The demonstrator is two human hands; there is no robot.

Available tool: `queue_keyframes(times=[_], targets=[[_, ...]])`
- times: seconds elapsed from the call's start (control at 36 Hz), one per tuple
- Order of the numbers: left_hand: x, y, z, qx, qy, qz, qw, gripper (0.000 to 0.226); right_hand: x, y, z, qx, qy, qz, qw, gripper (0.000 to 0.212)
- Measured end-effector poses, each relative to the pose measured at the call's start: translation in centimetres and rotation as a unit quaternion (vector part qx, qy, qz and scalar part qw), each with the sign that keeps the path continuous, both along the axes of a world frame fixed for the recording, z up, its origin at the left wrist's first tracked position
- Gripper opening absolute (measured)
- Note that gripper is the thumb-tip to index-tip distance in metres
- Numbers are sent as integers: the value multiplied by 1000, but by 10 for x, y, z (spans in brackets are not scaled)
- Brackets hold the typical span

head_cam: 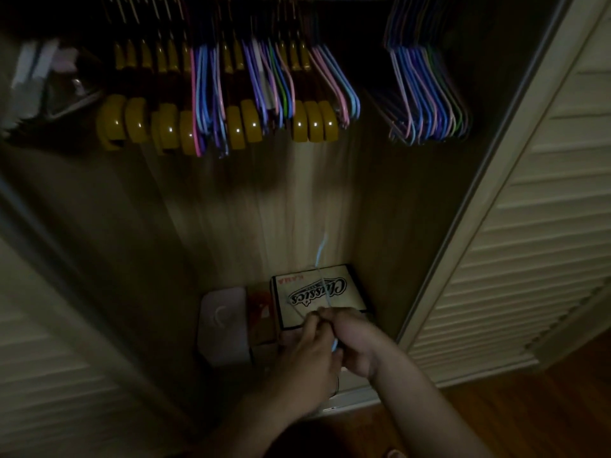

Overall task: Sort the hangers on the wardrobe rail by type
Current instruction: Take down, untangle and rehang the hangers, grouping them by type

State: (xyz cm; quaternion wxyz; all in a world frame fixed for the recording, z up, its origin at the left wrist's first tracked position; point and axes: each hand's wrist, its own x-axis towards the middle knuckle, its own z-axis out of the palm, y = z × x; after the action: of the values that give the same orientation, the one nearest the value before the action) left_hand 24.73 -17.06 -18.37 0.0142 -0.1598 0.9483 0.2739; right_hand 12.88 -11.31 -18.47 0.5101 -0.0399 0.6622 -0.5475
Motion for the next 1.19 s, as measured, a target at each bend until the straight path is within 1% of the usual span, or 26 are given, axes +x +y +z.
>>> queue_keyframes(times=[0.03,0.06,0.11,0.17,0.22,0.28,0.33,0.39,0.44,0.53,0.58,0.64,0.72,0.78,0.83,0.89,1.03,1.08,1.19], targets=[[0,0,-2,25,-4,-28,999,52,-4,4,-1,18,26,-8,999,31],[0,-2,-8,28,-2,-54,998,55,-10,8,-1,38,55,-13,998,29],[1,-7,-13,43,33,-80,995,57,-20,14,6,63,109,-2,992,27],[-5,-18,-7,58,82,-59,993,52,-32,18,17,72,158,12,985,22],[-15,-39,16,39,143,-13,989,44,-46,23,33,92,210,4,973,17],[-26,-66,55,-10,221,33,975,38,-60,29,50,102,278,-16,955,16],[-32,-93,113,-74,316,57,944,45,-74,31,76,101,345,-33,933,23],[-35,-115,176,-193,382,48,903,42,-84,34,102,104,397,-39,911,30],[-36,-127,235,-288,404,48,867,42,-92,38,128,98,431,-50,895,34],[-42,-142,301,-385,402,59,829,55,-99,40,160,70,473,-68,875,32],[-50,-155,336,-448,398,97,795,67,-103,37,178,53,494,-76,865,32],[-60,-168,354,-496,360,137,778,79,-107,34,185,56,500,-77,861,31],[-70,-187,373,-516,319,188,773,90,-110,26,197,47,507,-81,857,30],[-74,-196,378,-536,303,207,761,90,-112,22,203,40,518,-87,850,30],[-78,-199,379,-542,318,216,748,83,-115,19,201,36,521,-98,847,30],[-81,-198,377,-530,336,224,746,78,-115,17,197,36,521,-103,846,29],[-87,-203,375,-527,358,221,739,77,-119,7,205,27,529,-121,840,28],[-87,-205,374,-532,364,218,732,78,-127,-2,215,25,547,-125,827,27],[-88,-209,373,-538,367,213,728,80,-152,-29,239,24,605,-129,786,28]])
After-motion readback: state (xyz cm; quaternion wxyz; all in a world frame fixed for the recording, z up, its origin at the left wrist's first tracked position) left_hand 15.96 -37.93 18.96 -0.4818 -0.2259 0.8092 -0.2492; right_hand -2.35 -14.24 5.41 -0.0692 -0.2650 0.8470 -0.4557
